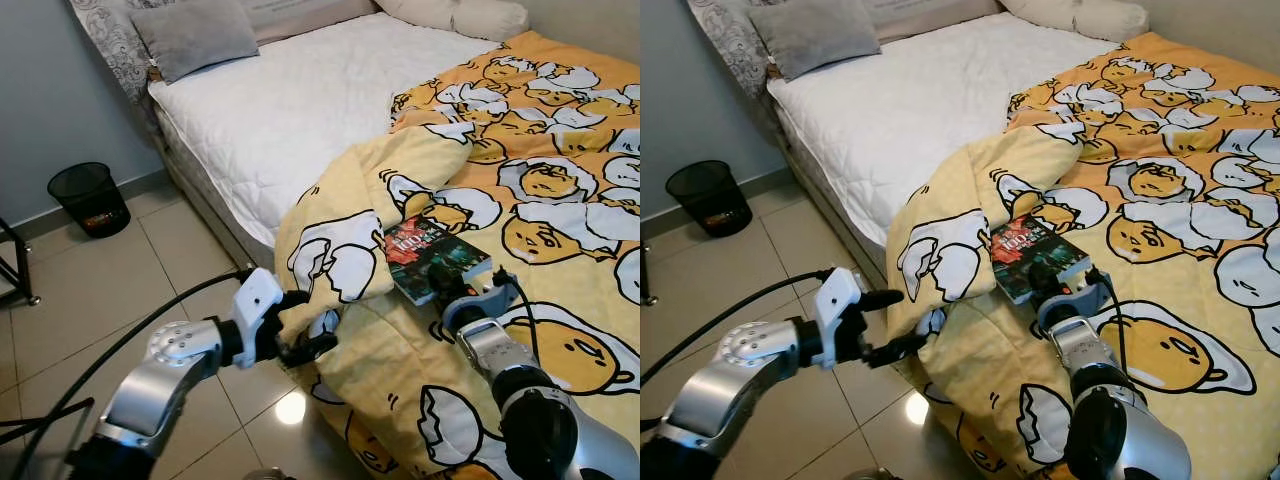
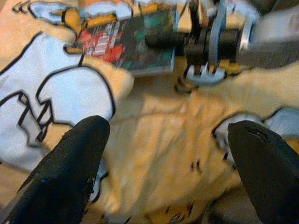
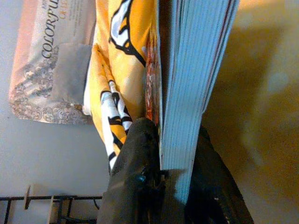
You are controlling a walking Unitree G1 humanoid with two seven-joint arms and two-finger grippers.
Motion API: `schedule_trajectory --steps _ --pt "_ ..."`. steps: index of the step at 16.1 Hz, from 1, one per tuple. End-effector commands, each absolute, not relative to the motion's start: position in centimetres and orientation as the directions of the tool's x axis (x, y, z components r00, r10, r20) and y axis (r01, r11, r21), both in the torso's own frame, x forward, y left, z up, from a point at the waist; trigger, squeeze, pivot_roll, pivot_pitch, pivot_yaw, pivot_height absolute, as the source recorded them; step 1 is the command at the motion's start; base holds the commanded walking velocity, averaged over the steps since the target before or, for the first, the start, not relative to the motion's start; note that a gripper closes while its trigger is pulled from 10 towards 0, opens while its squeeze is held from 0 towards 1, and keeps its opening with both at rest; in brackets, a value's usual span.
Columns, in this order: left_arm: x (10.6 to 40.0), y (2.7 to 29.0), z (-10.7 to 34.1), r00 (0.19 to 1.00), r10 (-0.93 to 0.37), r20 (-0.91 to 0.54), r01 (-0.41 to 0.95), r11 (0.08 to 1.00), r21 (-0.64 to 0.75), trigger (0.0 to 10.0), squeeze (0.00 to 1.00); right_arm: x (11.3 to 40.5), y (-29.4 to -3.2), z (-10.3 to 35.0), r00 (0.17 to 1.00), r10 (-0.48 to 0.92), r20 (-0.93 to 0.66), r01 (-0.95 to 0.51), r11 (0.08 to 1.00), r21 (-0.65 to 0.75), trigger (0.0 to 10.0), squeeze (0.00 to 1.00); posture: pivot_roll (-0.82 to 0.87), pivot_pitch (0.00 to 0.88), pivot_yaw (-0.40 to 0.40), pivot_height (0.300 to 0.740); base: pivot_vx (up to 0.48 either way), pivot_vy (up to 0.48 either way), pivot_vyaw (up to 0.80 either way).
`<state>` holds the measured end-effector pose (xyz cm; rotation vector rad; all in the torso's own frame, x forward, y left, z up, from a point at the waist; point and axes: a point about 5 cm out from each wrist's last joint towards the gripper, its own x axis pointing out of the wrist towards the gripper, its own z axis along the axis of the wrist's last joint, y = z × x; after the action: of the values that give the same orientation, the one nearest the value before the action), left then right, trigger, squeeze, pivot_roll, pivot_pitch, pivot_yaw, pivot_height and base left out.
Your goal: Clean up the room
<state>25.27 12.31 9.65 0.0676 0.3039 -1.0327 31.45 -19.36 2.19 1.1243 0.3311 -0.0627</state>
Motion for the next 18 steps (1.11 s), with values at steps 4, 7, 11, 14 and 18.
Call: schedule_trajectory --steps 4,7,11,14,18 --pt "27.4 11.2 12.2 0.582 -0.809 -0.086 0.789 0.587 -0.18 10.0 0.88 31.8 -22.5 4.7 0.991 0.107 -0.084 0.028 0.446 0.895 0.0 0.0 0.03 0.0 0.098 0.74 0.0 0.0 0.0" --pt "29.3 11.1 13.4 0.66 -0.751 0.037 0.699 0.595 -0.396 10.0 0.82 32.3 -23.6 8.9 0.976 0.124 0.179 -0.216 0.444 0.869 0.0 0.0 0.02 0.0 0.093 0.74 0.0 0.0 0.0" --pt "30.4 11.1 13.3 0.709 -0.7 0.092 0.599 0.528 -0.602 10.0 0.6 33.3 -20.4 13.1 0.897 0.232 0.376 -0.44 0.396 0.806 0.0 0.0 0.01 0.0 0.116 0.74 0.0 0.0 0.0" --pt "30.9 10.4 14.1 0.637 -0.755 0.153 0.627 0.392 -0.674 10.0 0.0 32.5 -15.5 16.0 0.778 0.403 0.483 -0.611 0.301 0.732 0.0 0.0 0.03 0.0 0.089 0.74 0.0 0.0 0.0" --pt "31.6 10.1 16.2 0.615 -0.72 0.321 0.68 0.279 -0.678 10.0 0.0 30.9 -11.4 17.6 0.642 0.564 0.519 -0.72 0.211 0.661 0.0 0.0 0.02 0.0 0.097 0.74 0.0 0.0 0.0"
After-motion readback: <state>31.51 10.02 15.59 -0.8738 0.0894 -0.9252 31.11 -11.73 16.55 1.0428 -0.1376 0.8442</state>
